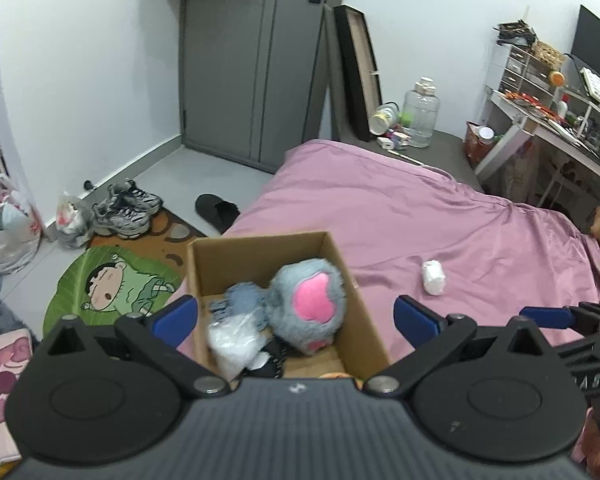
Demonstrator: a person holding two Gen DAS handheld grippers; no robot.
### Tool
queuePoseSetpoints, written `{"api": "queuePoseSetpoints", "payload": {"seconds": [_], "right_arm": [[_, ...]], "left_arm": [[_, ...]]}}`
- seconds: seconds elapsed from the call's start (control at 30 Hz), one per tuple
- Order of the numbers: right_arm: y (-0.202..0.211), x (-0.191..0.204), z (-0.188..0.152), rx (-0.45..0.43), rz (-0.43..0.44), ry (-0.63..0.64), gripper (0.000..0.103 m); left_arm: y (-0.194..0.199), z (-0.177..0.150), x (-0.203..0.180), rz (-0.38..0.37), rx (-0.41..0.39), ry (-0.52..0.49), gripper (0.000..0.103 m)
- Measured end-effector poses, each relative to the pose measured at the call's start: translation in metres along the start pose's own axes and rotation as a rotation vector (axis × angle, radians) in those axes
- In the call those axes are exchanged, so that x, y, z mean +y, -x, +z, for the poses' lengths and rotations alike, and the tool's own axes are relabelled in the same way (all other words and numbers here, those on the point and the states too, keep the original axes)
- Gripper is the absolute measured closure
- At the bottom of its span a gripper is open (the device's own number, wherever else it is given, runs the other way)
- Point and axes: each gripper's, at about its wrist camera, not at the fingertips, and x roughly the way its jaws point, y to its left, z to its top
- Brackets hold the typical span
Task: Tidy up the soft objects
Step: 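Move both tools from the box toward the crumpled white tissue on the bed, then grasp the crumpled white tissue with the right tool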
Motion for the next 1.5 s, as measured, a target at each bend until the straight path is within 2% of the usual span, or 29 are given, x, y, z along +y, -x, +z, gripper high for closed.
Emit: {"api": "queuePoseSetpoints", "payload": {"seconds": [0.23,0.5,0.87,0.97,1.1,1.23,1.33,1.5], "right_arm": [[0.004,-0.028,0.017,-0.047,0.001,-0.056,0.0],[-0.006,-0.059,0.024,-0.056,-0.001,-0.115,0.0],[-0.02,-0.103,0.023,-0.042,0.002,-0.174,0.0],[-0.025,-0.113,0.025,-0.057,-0.001,-0.191,0.005],[-0.037,-0.127,0.025,-0.04,0.009,-0.224,0.02],[-0.048,-0.14,0.025,-0.025,0.029,-0.258,0.032],[-0.059,-0.146,0.025,-0.01,0.037,-0.275,0.035],[-0.088,-0.148,0.026,0.024,0.027,-0.25,0.038]], "left_arm": [[-0.012,0.018,-0.026,0.015,0.006,-0.037,0.0],[-0.03,0.032,-0.048,0.039,-0.004,-0.047,0.0],[-0.069,0.038,-0.079,-0.024,0.038,-0.053,0.0],[-0.078,0.04,-0.085,-0.044,0.043,-0.054,0.001],[-0.092,0.043,-0.096,-0.073,0.053,-0.051,0.003],[-0.111,0.044,-0.105,-0.088,0.086,-0.043,0.019],[-0.126,0.043,-0.112,-0.095,0.109,-0.047,0.025],[-0.156,0.038,-0.11,-0.071,0.175,-0.012,0.044]]}}
